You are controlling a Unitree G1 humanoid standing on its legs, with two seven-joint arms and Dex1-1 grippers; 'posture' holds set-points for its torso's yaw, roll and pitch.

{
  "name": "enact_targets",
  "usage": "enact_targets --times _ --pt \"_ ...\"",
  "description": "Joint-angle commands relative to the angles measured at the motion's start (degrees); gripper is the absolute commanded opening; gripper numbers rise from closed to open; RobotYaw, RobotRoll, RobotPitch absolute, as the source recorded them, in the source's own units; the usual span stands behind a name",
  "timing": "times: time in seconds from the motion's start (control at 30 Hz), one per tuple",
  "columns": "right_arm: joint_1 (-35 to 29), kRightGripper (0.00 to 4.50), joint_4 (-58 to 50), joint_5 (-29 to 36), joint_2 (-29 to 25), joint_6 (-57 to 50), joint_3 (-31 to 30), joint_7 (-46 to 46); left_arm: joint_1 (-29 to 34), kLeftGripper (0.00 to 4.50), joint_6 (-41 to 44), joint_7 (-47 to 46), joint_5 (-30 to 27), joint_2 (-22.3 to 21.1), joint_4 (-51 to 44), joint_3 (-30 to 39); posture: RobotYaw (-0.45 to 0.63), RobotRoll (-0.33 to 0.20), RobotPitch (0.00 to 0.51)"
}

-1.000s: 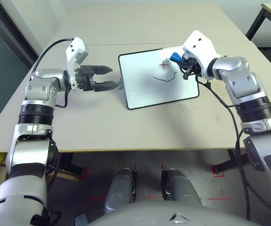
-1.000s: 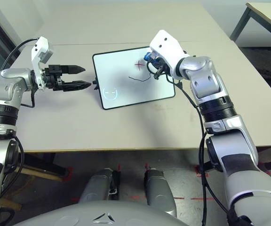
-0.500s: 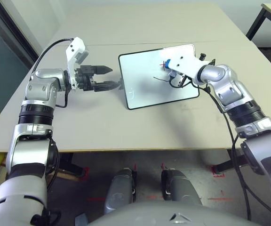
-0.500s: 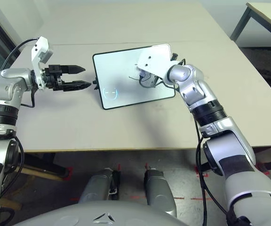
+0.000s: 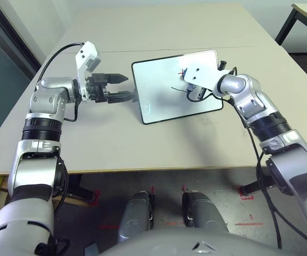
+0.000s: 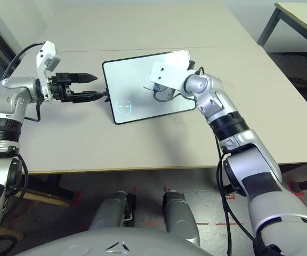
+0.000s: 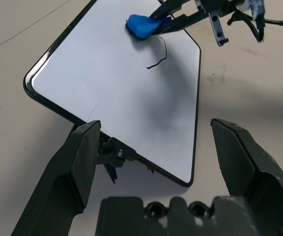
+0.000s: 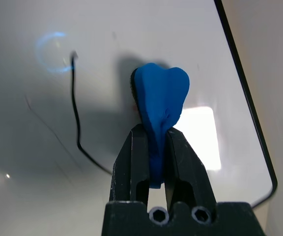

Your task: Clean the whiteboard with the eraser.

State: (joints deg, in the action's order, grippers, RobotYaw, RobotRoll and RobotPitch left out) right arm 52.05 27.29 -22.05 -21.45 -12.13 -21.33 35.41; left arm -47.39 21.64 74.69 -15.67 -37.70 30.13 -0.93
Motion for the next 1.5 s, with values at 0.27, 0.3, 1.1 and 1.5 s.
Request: enact_targets --times 0.27,0.3,1.1,1.5 --pt "2.2 0.21 3.8 -1.2 0.5 1.1 -0.2 -0.3 -0.8 4.50 -0.1 -0.2 0.0 -0.2 0.2 0.2 0.17 0.000 0.079" --pt "2.3 0.21 4.4 -1.3 -0.1 1.3 0.1 -0.5 -0.8 4.50 -0.1 -0.2 0.0 -0.3 0.2 0.2 0.17 0.000 0.079" --pt "-1.7 0.20 -1.7 -1.3 -5.2 3.0 -1.1 5.2 -0.7 4.50 -0.3 -0.5 -0.1 0.2 0.4 0.3 0.17 0.000 0.092" --pt "2.6 0.20 4.2 -3.9 -0.5 6.0 -2.1 2.4 0.4 4.50 0.5 -0.8 -0.3 -0.5 -0.8 0.9 0.18 0.000 0.096"
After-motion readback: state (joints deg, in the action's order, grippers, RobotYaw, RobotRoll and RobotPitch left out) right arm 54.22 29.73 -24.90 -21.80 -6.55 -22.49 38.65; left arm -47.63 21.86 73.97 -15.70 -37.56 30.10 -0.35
